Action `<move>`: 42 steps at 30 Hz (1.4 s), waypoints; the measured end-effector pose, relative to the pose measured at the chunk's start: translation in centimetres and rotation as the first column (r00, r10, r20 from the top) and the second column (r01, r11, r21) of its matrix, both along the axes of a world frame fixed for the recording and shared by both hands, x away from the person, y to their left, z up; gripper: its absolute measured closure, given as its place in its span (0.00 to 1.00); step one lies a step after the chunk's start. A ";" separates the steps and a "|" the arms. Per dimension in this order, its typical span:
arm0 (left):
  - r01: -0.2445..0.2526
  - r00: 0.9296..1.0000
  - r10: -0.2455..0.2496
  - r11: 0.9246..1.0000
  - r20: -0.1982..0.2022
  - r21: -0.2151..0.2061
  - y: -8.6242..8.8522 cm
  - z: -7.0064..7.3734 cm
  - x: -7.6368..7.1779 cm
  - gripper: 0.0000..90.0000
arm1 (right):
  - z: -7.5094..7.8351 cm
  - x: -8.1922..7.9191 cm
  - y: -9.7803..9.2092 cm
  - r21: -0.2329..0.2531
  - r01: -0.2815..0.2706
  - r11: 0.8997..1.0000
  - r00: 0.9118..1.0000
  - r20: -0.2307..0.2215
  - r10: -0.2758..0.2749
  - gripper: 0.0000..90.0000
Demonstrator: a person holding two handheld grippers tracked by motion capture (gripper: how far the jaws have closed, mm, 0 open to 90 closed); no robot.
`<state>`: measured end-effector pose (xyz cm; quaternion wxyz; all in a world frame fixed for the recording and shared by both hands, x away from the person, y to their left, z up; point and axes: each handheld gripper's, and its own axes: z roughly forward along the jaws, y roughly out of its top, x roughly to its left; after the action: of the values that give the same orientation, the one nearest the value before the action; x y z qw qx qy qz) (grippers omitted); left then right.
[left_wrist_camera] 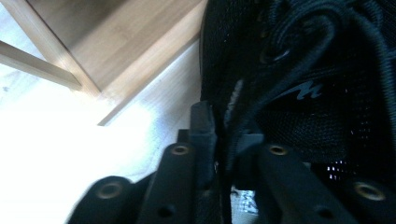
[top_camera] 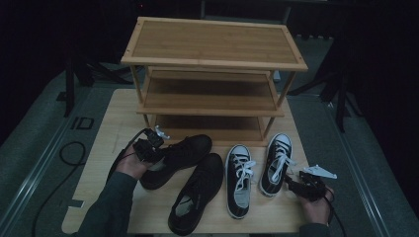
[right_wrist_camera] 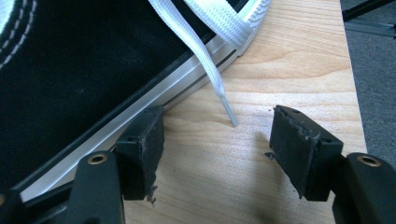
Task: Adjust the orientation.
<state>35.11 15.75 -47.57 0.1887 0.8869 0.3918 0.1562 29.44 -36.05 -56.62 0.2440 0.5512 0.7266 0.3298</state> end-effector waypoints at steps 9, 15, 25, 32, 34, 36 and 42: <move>-0.024 0.999 0.024 1.000 0.022 -0.006 0.7 0.5 -0.2 0.97 | 0.0 0.0 0.0 0.000 0.000 1.000 1.000 0.000 0.000 0.39; -0.030 0.999 0.031 0.999 0.022 -0.030 2.3 0.6 -0.2 0.97 | 0.0 0.0 0.0 0.000 0.000 1.000 1.000 0.000 0.000 0.39; -0.024 1.000 0.025 0.999 0.007 -0.038 4.8 0.4 -0.7 0.97 | 0.0 0.0 0.0 0.000 0.000 1.000 1.000 0.000 0.000 0.39; -0.015 1.000 0.014 0.998 -0.019 -0.069 5.6 0.0 -0.7 0.94 | 0.0 0.0 0.0 -0.001 0.000 1.000 1.000 0.000 0.000 0.39; -0.010 1.000 0.007 0.996 -0.031 -0.086 5.7 0.0 -0.7 0.87 | 0.0 0.0 0.0 -0.001 0.000 1.000 1.000 0.000 0.000 0.39; -0.008 0.999 0.003 0.993 -0.040 -0.114 5.7 0.3 -0.8 0.78 | 0.0 0.0 0.0 -0.001 0.000 1.000 1.000 0.000 0.000 0.39; -0.022 0.999 0.019 0.993 -0.027 -0.119 5.8 1.2 -1.0 0.65 | 0.0 0.0 0.0 -0.001 0.000 1.000 1.000 0.000 0.000 0.39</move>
<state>34.11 21.58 -46.33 0.2349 0.8717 0.4121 0.1229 29.43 -36.05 -56.62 0.2442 0.5512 0.7266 0.3296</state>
